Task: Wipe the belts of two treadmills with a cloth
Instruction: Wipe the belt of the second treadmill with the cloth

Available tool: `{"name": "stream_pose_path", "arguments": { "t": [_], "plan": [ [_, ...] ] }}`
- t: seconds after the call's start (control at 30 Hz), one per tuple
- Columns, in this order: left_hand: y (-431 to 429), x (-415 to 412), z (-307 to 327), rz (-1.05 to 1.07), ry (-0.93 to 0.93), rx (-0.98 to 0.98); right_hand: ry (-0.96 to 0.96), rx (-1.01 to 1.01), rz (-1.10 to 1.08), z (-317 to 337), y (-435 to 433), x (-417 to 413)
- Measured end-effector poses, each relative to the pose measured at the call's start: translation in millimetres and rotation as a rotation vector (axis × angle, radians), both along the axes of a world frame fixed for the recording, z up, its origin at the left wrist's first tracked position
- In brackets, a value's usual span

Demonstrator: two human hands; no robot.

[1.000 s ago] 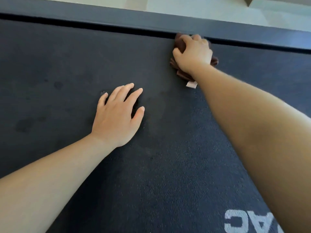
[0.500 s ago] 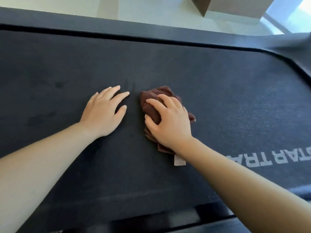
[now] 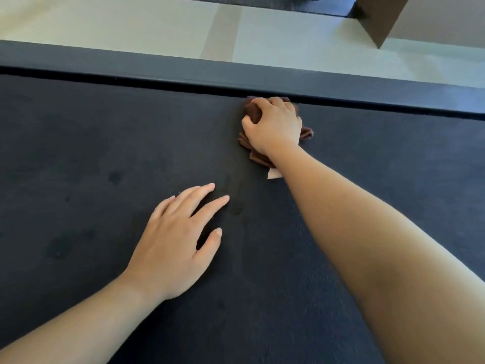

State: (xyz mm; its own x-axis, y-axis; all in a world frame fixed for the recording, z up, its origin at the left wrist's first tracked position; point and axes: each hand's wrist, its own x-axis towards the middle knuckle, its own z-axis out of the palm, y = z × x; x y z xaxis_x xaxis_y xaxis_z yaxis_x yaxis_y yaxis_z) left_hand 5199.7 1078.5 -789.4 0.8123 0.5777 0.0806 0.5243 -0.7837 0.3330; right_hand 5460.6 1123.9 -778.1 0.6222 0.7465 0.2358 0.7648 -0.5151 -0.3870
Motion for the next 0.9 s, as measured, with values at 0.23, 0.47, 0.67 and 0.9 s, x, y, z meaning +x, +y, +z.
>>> {"name": "stream_pose_path", "arguments": {
  "t": [0.23, 0.47, 0.67, 0.9],
  "plan": [
    [2, -1, 1, 0.008, -0.012, -0.009, -0.017, -0.050, 0.021, 2, 16, 13],
    [1, 1, 1, 0.005, -0.033, 0.008, -0.030, -0.071, 0.046, 4, -30, -17],
    [-2, 0, 1, -0.014, -0.015, 0.019, -0.042, -0.020, 0.062, 0, -91, -69],
    [52, 23, 8, -0.040, 0.083, 0.040, -0.020, -0.001, 0.038, -2, -101, -83]
  ]
}}
